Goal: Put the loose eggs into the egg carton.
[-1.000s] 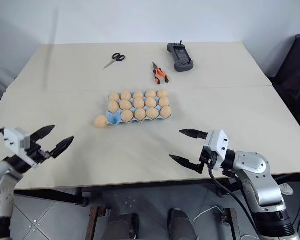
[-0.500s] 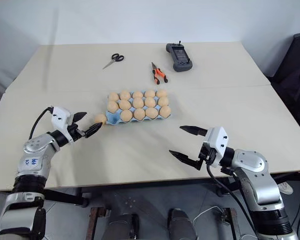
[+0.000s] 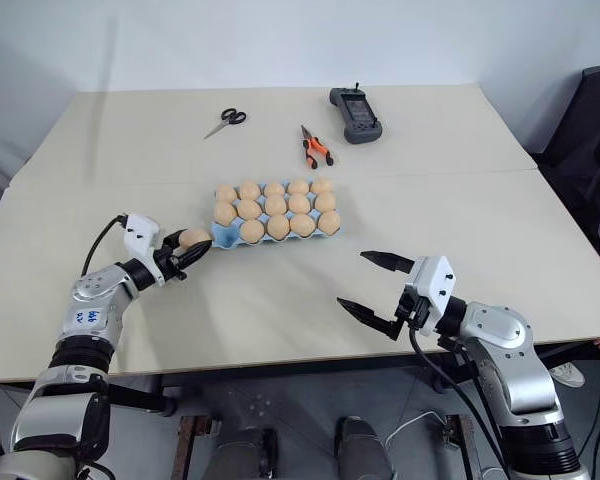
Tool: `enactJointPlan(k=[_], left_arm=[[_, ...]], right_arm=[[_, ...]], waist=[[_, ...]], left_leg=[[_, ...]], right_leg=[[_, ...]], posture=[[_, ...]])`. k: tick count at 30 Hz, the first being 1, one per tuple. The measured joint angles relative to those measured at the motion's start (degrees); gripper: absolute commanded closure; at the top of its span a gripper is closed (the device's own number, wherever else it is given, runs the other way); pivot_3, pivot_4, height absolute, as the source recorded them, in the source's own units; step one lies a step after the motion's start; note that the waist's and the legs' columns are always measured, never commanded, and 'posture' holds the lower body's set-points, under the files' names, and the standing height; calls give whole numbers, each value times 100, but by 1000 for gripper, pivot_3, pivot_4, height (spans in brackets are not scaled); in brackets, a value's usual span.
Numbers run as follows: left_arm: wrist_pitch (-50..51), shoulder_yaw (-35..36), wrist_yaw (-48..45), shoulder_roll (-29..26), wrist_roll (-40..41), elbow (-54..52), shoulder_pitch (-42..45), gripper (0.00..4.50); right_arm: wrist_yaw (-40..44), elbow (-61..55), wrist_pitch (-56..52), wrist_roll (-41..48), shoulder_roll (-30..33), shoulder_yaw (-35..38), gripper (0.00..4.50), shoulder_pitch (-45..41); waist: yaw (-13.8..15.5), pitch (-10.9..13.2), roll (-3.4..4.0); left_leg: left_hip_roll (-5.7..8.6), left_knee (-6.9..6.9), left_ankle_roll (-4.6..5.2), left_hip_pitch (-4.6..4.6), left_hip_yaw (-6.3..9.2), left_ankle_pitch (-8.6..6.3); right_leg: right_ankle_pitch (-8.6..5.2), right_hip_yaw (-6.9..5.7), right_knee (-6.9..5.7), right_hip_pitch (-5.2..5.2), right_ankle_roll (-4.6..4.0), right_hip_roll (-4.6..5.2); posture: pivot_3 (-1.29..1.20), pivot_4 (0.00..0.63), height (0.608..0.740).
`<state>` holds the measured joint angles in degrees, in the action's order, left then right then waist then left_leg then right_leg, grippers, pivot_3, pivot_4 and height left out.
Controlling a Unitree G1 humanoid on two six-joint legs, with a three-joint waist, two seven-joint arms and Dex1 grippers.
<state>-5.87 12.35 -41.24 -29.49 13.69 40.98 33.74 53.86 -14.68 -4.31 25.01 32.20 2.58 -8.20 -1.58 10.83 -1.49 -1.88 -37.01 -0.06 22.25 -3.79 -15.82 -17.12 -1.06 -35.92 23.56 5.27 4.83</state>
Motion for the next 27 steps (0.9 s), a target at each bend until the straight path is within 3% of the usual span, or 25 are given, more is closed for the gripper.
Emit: enactJointPlan(k=[7, 13, 20, 27], left_arm=[[48, 351, -426, -185, 494, -864, -371, 2518], [430, -133, -472, 85, 407, -928, 292, 2518], [399, -470, -603, 220, 166, -619, 433, 2518], [269, -448, -548, 224, 72, -427, 393, 426]], right_arm=[[-1, -6, 22, -30, -4, 0, 0, 61], [9, -11, 28, -34, -4, -3, 0, 23], [-66, -90, 26, -40, -4, -2, 0, 76], [-137, -216, -13, -41, -4, -2, 0, 105]], waist=[[52, 0, 0], [157, 0, 0], [134, 0, 0], [145, 0, 0]], left_leg=[[4, -6, 4, 0, 11, 1], [22, -9, 18, 1, 0, 5], [-1, -6, 9, 3, -15, -5], [2, -15, 14, 3, -14, -2]], right_leg=[[0, -1, 0, -7, -1, 13], [11, -4, 8, -11, 10, 26], [11, -7, 11, 0, 11, -8], [11, -4, 6, -2, 12, -1]], posture=[[0, 150, 740], [0, 150, 740], [0, 150, 740], [0, 150, 740]])
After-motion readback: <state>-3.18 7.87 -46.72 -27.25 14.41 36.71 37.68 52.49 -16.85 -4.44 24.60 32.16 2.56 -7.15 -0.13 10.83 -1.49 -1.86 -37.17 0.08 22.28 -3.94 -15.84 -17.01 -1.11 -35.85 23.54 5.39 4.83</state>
